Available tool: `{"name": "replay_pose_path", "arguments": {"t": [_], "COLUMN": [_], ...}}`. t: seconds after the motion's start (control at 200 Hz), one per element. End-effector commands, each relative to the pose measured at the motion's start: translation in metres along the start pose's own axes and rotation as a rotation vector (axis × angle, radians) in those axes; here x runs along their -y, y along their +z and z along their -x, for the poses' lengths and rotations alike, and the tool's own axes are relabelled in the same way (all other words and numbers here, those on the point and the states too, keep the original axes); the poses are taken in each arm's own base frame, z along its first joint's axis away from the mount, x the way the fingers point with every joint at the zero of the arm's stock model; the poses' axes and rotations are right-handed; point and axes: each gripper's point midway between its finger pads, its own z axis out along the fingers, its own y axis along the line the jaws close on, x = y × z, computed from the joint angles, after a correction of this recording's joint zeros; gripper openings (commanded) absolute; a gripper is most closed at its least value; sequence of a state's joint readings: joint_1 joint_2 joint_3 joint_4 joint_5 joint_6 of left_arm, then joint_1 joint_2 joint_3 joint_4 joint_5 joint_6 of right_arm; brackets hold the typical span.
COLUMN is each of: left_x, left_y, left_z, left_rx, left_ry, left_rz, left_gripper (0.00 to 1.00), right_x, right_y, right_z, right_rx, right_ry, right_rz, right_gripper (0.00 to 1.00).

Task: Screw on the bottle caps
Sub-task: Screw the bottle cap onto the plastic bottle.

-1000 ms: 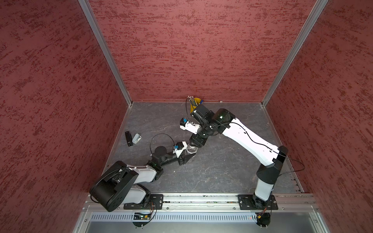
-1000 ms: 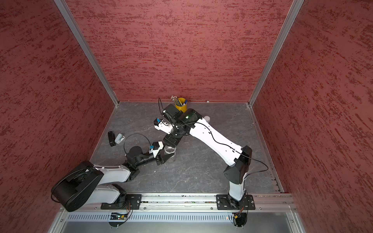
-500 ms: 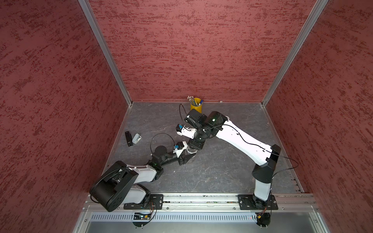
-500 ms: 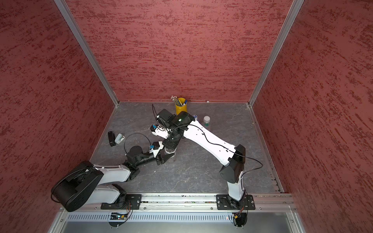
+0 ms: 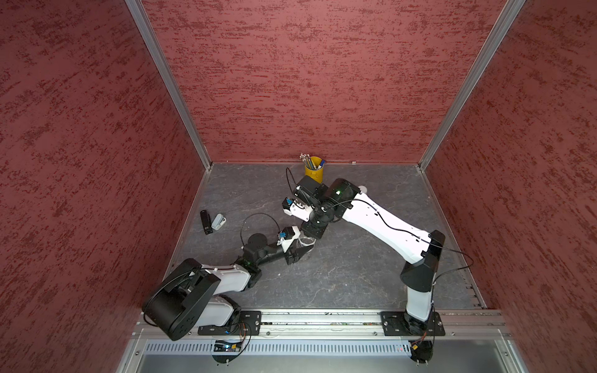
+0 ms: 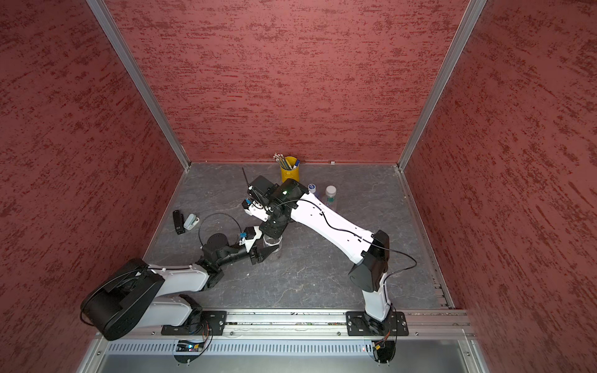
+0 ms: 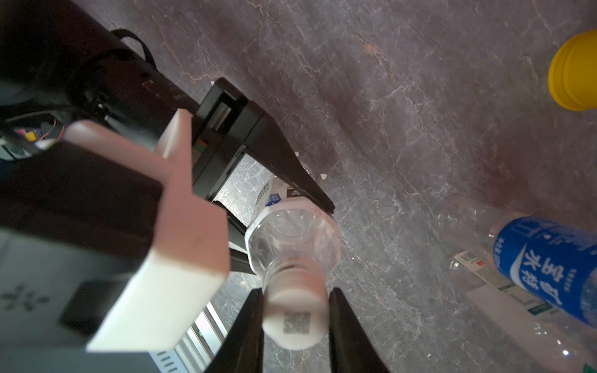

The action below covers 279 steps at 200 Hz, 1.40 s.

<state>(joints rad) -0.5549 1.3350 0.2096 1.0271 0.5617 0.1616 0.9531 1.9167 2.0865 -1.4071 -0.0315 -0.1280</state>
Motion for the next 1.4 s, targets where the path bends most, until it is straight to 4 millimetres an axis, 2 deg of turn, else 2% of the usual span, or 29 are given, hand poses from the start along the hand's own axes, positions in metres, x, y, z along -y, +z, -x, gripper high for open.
{"name": "replay_pose_path", "arguments": {"t": [0.0, 0.065, 0.14, 0.215, 0.266, 0.356, 0.421, 0.476, 0.561, 0.656, 0.716, 0.751, 0.907, 1.012, 1.077, 1.172, 1.393], "left_x": [-0.006, -0.008, -0.008, -0.008, -0.009, -0.009, -0.009, -0.009, -0.008, -0.007, -0.006, -0.005, 0.001, 0.003, 0.004, 0.006, 0.004], "left_y": [-0.001, -0.002, -0.003, -0.003, -0.003, -0.003, -0.003, -0.003, -0.002, -0.002, -0.002, -0.001, 0.0, 0.001, 0.001, 0.002, 0.002], "left_z": [0.0, 0.001, 0.002, 0.002, 0.001, 0.001, 0.0, -0.002, -0.004, -0.007, -0.008, -0.009, -0.008, -0.007, -0.006, -0.005, -0.004], "left_rx": [-0.018, -0.017, -0.015, -0.017, -0.018, -0.017, -0.019, -0.023, -0.03, -0.039, -0.042, -0.043, -0.039, -0.035, -0.034, -0.031, -0.031], "left_ry": [-0.001, 0.01, 0.017, 0.024, 0.025, 0.028, 0.029, 0.028, 0.025, 0.019, 0.018, 0.015, 0.01, 0.007, 0.003, 0.002, 0.003], "left_rz": [0.042, 0.061, 0.071, 0.079, 0.083, 0.086, 0.09, 0.089, 0.084, 0.079, 0.071, 0.065, 0.022, 0.003, -0.009, -0.023, -0.02], "left_gripper": [0.57, 0.57, 0.57, 0.57, 0.57, 0.57, 0.57, 0.57, 0.57, 0.57, 0.57, 0.57, 0.57, 0.57, 0.57, 0.57, 0.57], "right_x": [0.016, 0.023, 0.028, 0.025, 0.019, 0.011, 0.011, 0.014, 0.018, 0.021, 0.02, 0.017, 0.019, 0.024, 0.014, 0.003, -0.001], "right_y": [0.002, 0.0, -0.006, -0.012, -0.014, -0.019, -0.025, -0.032, -0.053, -0.083, -0.088, -0.087, -0.061, -0.043, -0.036, -0.027, -0.006], "right_z": [-0.007, -0.009, -0.012, -0.012, -0.009, 0.004, 0.011, 0.013, 0.021, 0.031, 0.031, 0.03, 0.01, 0.003, 0.004, 0.006, 0.0], "right_rx": [-0.034, -0.02, 0.006, 0.039, 0.071, 0.153, 0.208, 0.243, 0.305, 0.36, 0.346, 0.324, 0.158, 0.065, 0.042, 0.026, -0.06], "right_ry": [0.219, 0.392, 0.634, 0.845, 0.968, 1.117, 1.168, 1.185, 1.126, 0.882, 0.733, 0.638, 0.326, 0.204, 0.135, 0.068, 0.035], "right_rz": [-0.112, -0.158, -0.193, -0.165, -0.12, -0.015, 0.017, 0.021, 0.018, -0.015, -0.024, -0.008, -0.076, -0.111, -0.059, 0.005, 0.03], "right_gripper": [0.23, 0.23, 0.29, 0.32, 0.37, 0.4, 0.41, 0.45, 0.55, 0.71, 0.79, 0.8, 0.79, 0.67, 0.63, 0.61, 0.48]}}
